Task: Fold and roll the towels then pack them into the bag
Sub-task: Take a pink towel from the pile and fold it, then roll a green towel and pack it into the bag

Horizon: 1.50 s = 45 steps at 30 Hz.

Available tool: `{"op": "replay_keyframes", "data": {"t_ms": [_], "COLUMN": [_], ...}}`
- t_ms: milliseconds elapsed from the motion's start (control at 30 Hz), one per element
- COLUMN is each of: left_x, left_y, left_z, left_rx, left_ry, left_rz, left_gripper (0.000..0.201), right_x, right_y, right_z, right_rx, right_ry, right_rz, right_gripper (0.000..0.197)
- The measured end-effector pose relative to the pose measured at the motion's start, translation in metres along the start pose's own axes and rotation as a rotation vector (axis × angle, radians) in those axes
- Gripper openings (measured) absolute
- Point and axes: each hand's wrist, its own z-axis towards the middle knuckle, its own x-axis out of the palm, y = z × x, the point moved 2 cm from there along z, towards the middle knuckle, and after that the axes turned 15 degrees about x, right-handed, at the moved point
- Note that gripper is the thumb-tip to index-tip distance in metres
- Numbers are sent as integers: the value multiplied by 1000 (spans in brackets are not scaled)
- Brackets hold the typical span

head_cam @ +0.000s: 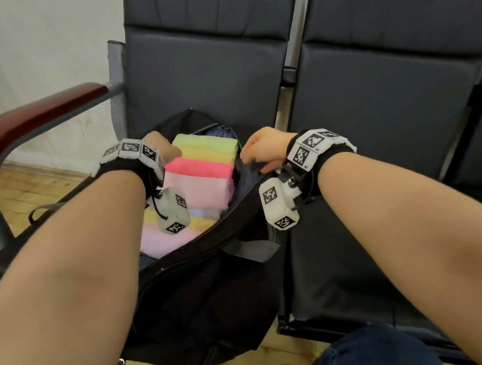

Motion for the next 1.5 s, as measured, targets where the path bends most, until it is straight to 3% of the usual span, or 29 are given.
{"op": "replay_keyframes", "data": {"t_ms": [200,367,800,1233,1333,1433,1500], "left_x": [31,69,148,283,316,343,360], "left_y": [-112,-209,-390,-505,-538,-564,-580], "left_z": [-35,-83,-178,-186,-173,-157,-145], "left_rx": [287,449,731,883,926,891,831], "left_ry": [113,249,461,613,549,477,433], "left_rz": [-112,-120,-11,109,113,33,-41], "left_gripper": [15,31,31,29,2,9,30], "right_x": [-52,-107,-208,-242,-256,-273,-285], "right_y": [-61,-128,-306,-484,-524,-562,-584], "right_z": [-67,-135,-249,-242,-236,-229,-225], "right_rx": [41,97,344,572,610,651,665], "right_ry": [-127,-291,-441,-390,-389,-400,-414], "right_rz": [-209,-226,-216,-113,-58,-12,9], "right_gripper": [25,21,25,48,47,47,46]}}
